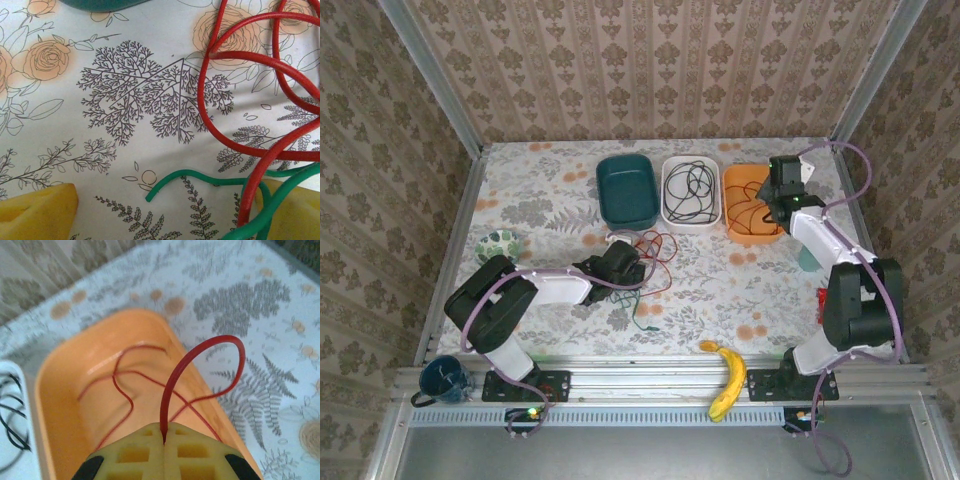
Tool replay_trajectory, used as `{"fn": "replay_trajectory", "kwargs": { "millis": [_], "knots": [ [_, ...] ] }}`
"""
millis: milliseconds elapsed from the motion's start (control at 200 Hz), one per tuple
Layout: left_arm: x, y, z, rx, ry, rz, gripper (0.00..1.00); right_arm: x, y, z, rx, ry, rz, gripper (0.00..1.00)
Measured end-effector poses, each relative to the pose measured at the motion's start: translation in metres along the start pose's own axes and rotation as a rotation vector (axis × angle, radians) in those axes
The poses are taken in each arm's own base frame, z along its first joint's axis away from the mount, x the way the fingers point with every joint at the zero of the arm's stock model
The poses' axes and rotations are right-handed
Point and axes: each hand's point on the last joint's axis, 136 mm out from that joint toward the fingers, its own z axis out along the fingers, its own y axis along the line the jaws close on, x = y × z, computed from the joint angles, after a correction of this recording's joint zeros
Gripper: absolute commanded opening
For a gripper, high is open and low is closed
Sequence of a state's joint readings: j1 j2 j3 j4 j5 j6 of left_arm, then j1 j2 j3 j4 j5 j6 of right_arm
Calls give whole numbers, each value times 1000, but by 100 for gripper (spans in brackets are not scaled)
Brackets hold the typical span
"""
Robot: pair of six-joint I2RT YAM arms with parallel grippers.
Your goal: Untangle the cables
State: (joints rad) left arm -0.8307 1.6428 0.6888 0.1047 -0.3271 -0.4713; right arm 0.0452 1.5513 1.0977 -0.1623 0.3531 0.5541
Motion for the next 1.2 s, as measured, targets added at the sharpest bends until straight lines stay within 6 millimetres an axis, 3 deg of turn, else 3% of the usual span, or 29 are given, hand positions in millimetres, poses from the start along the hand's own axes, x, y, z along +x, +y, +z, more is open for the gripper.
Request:
{"fn": "replay_trajectory", "kwargs": {
  "millis": [110, 350, 625, 710, 785, 870, 1015, 1200],
  "knots": [
    [0, 0, 0, 0, 0, 0, 93, -13, 1, -4, 2, -51, 12, 0],
    [0, 0, 0, 0, 0, 0, 93, -12, 0, 5, 60, -37, -75, 0],
    [0, -1, 1, 0, 1, 1, 93, 38, 20, 22, 7, 111, -250, 3],
    [0, 0, 1, -1, 3, 1, 93, 50, 31, 22, -56, 155, -277, 10],
    [0, -1, 1, -1, 3, 2, 93, 61, 39, 22, -111, 196, -297, 30],
    [0, -1, 1, -1, 3, 2, 93, 73, 43, 25, -145, 242, -317, 40],
    [0, 0, 1, -3, 2, 2, 93, 83, 41, 26, -145, 278, -333, 47],
    [-2, 1, -1, -9, -5, 1, 93, 70, 32, 24, -84, 229, -331, 48]
  ]
}}
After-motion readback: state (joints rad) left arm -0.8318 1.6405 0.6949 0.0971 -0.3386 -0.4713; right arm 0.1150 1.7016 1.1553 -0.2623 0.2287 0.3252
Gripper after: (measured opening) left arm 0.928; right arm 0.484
